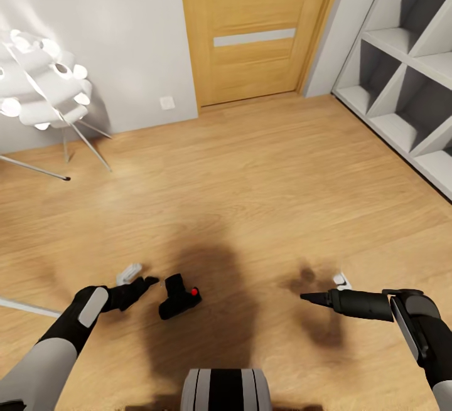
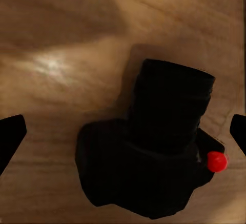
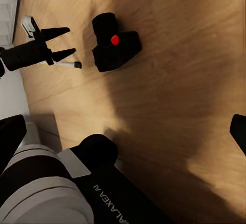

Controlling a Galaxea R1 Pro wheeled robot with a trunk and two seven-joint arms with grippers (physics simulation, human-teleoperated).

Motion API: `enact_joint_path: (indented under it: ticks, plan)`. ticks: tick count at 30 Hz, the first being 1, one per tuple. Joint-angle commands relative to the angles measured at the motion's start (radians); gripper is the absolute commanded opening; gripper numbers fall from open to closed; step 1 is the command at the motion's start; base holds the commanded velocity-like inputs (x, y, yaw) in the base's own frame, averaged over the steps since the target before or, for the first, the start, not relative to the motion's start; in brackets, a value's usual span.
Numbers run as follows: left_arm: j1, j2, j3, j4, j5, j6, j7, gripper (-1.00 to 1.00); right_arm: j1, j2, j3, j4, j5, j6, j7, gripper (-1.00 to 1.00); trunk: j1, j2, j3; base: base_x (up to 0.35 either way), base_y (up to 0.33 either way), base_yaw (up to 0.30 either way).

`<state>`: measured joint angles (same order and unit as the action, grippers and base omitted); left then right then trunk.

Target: Attach the digital camera to the camera tripod in the bedroom.

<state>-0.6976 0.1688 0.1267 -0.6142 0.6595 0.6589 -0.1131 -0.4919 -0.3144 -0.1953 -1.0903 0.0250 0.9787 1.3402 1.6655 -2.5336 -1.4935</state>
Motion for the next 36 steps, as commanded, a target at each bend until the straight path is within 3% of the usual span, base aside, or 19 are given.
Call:
enact_joint_path:
  ticks: [1, 3, 15, 18, 20, 25, 31, 32, 36]
  plan:
    - [0.000, 0.003, 0.003, -0.023, -0.003, 0.011, -0.004, 1.00, -0.001, 0.000, -0.001, 0.000, 0.003, 0.009, 0.005, 1.00, 0.000, -0.001, -0.005, 0.000, 0.000, 0.000]
    - [0.000, 0.008, 0.001, -0.058, -0.006, 0.024, -0.004, 1.00, -0.001, 0.001, -0.001, 0.000, 0.003, 0.009, 0.004, 1.00, 0.001, -0.001, -0.012, 0.000, 0.000, 0.000]
    - [0.000, 0.010, 0.001, -0.079, -0.007, 0.030, -0.004, 1.00, -0.001, 0.000, -0.001, -0.002, -0.005, 0.011, 0.009, 1.00, 0.007, -0.004, -0.059, 0.000, 0.000, 0.000]
    - [0.000, 0.009, -0.001, -0.126, -0.005, 0.038, -0.005, 1.00, -0.001, -0.001, -0.001, -0.010, -0.010, 0.021, 0.013, 1.00, 0.008, -0.004, -0.070, 0.000, 0.000, 0.000]
    - [0.000, 0.009, -0.001, -0.200, 0.001, 0.100, -0.005, 1.00, -0.001, -0.001, -0.001, -0.016, -0.012, 0.037, 0.014, 1.00, 0.009, -0.005, -0.078, 0.000, 0.000, 0.000]
    - [0.000, 0.009, 0.000, -0.286, 0.004, 0.192, -0.005, 1.00, -0.001, 0.000, -0.001, -0.018, -0.018, 0.058, 0.016, 1.00, 0.011, -0.006, -0.097, 0.000, 0.000, 0.000]
    - [0.000, 0.009, 0.002, -0.317, 0.005, 0.223, -0.005, 1.00, -0.001, -0.008, 0.001, -0.060, -0.098, 0.069, 0.016, 1.00, 0.014, -0.008, -0.121, 0.000, 0.000, 0.000]
    - [0.000, 0.010, 0.005, -0.321, 0.005, 0.228, -0.005, 1.00, -0.001, -0.015, 0.005, -0.111, -0.139, 0.069, 0.016, 1.00, 0.014, -0.008, -0.124, 0.000, 0.000, 0.000]
    - [0.000, 0.010, 0.008, -0.323, 0.005, 0.232, -0.005, 1.00, -0.002, -0.018, 0.009, -0.232, -0.175, 0.069, 0.020, 1.00, 0.016, -0.009, -0.140, 0.000, 0.000, 0.000]
